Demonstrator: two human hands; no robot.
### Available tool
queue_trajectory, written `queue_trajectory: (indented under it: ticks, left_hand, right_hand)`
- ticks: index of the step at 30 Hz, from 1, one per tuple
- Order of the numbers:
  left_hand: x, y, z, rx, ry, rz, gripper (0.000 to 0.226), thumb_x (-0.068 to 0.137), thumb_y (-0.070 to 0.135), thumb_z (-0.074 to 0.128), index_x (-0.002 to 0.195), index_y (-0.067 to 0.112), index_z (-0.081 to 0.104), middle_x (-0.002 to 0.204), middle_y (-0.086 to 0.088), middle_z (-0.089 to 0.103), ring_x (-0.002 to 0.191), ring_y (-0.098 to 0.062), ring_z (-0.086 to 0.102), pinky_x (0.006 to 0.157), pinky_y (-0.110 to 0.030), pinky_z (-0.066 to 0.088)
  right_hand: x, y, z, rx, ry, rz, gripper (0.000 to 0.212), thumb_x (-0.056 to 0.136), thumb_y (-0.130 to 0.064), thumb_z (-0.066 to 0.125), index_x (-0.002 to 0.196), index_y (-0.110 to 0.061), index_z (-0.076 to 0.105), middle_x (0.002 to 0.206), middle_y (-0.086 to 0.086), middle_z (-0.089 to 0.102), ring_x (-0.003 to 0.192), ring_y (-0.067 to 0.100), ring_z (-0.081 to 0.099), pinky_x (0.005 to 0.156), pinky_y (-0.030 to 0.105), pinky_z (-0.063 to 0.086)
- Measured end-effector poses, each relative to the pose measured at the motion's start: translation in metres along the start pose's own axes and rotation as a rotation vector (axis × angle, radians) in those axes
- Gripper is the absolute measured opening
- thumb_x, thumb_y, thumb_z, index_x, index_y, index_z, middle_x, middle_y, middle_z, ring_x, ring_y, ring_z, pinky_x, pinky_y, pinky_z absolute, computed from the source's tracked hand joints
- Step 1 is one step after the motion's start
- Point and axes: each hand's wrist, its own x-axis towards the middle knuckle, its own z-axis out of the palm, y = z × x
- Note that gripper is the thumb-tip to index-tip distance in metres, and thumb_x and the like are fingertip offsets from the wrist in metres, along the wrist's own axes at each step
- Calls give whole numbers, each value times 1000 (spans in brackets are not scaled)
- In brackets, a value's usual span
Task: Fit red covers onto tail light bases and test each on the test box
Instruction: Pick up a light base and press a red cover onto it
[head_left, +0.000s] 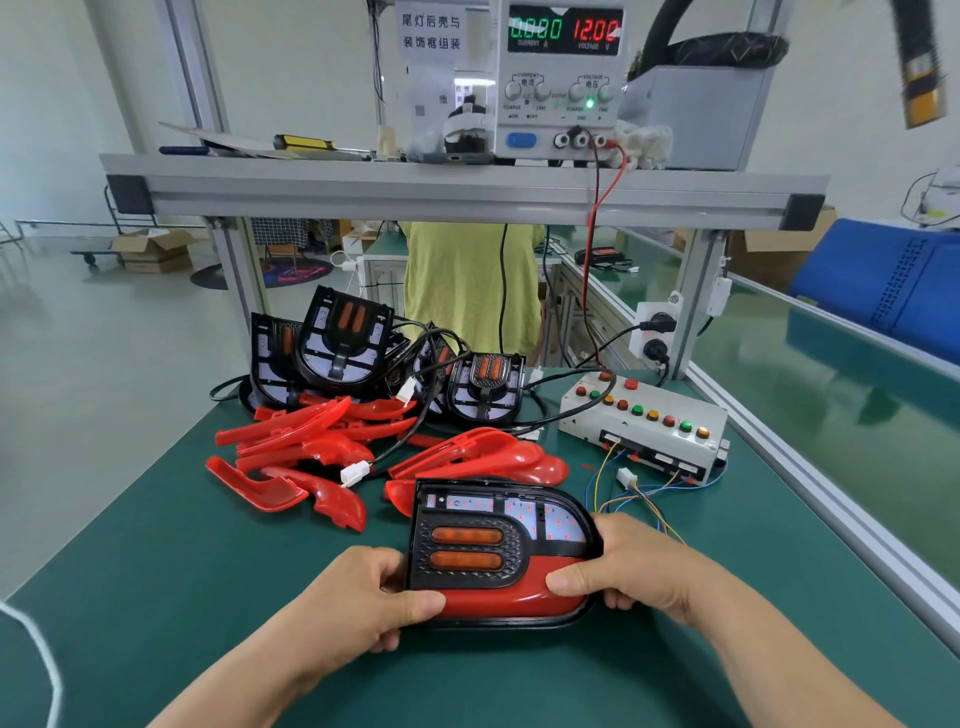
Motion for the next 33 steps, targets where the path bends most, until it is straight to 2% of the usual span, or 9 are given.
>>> queue_trajectory:
  ticks: [6,10,13,17,21,24,26,30,33]
  left_hand:
    - [0,-3,1,-8,10,36,22,63,52,73,81,39,72,55,1,58,50,-11,51,56,-25,40]
    - [-1,-4,2,-26,-3,49,29,61,53,74,86,39,73,60,1,58,56,-13,54,60,-28,43]
    - [-2,-3,1,-49,-10,36,27,64,46,76,85,29,75,61,2,60,55,-13,55,57,-26,44]
    - [-3,1,0,-64,-13,18,30,68,40,76,88,18,75,61,4,60,55,-12,56,55,-22,45]
    - [-2,2,0,-35,-21,12,14,84,27,77,93,17,75,58,5,62,55,-11,57,55,-21,46]
    - [-3,6,-2,-8,-46,8,19,77,37,78,89,23,77,62,2,65,58,-12,61,57,-23,46]
    - [-4,9,-7,58,-43,4,33,65,51,76,88,27,78,61,0,66,57,-11,61,58,-20,44]
    - [4,11,-34,123,144,30,37,73,63,75,79,26,75,56,-1,66,52,-6,56,58,-21,41]
    - [20,10,-61,169,499,74,38,80,66,67,67,30,71,58,3,66,55,-8,58,59,-25,42]
  right_hand:
    - [2,3,-1,56,-35,-25,43,53,-36,86,87,-19,65,58,-10,61,45,5,44,44,17,35]
    - [-3,3,-4,125,-102,-103,28,66,-18,80,89,-19,64,58,-17,66,48,-7,57,46,5,39]
    - [-6,2,-4,78,-102,-102,35,66,-23,81,97,-21,67,74,-18,73,63,-8,63,56,4,44]
    - [-3,4,-8,-35,14,-75,55,70,-46,82,117,-30,61,111,-16,72,101,-2,66,92,22,51]
    - [7,0,-13,-160,266,-73,26,92,-58,56,106,-38,65,107,-23,67,104,-1,60,98,25,45]
    - [16,2,-8,-139,308,-67,42,97,-59,44,107,-26,68,110,-12,69,109,9,60,100,31,44]
    - [22,5,-1,-122,317,-94,50,99,-54,43,107,-10,65,101,-2,70,95,16,62,91,34,44]
    - [30,9,11,-45,401,-109,55,98,-50,47,97,3,59,80,-4,53,75,10,46,73,32,37]
    - [33,11,16,106,412,-85,51,97,-50,52,94,-1,67,80,2,66,76,13,56,77,31,43]
